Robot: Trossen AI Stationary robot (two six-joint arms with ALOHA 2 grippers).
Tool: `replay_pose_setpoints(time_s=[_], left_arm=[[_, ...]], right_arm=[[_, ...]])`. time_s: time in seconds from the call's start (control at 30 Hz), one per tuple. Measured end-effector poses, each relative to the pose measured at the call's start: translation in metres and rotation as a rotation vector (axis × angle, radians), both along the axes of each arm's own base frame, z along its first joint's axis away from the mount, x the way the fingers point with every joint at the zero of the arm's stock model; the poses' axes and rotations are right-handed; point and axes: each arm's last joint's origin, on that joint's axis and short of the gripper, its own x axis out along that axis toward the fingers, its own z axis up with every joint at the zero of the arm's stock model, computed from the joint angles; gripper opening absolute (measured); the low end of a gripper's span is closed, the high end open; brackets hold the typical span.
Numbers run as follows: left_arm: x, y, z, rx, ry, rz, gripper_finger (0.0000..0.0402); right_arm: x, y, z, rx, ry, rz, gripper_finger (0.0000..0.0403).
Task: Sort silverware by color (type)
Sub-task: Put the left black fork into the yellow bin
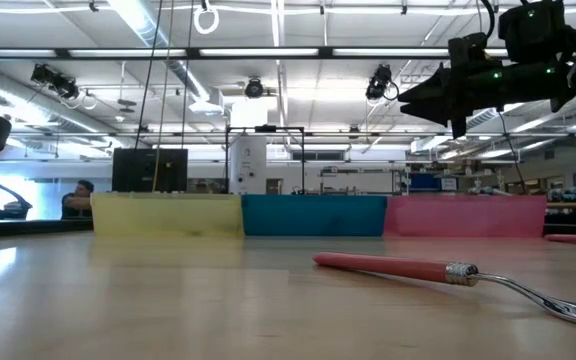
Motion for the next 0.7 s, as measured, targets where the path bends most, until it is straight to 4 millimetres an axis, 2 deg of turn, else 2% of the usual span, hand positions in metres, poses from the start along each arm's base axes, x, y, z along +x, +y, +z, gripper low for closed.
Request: replay_pose_setpoints(time_s=[0.7], left_arm=[[0.0040, 0.0023, 0.0003, -0.019, 0.017, -0.019, 0.0078]], right_arm=[[-0.0001, -0.0002, 0.0000, 0.000, 0.000, -0.008, 0.0149]])
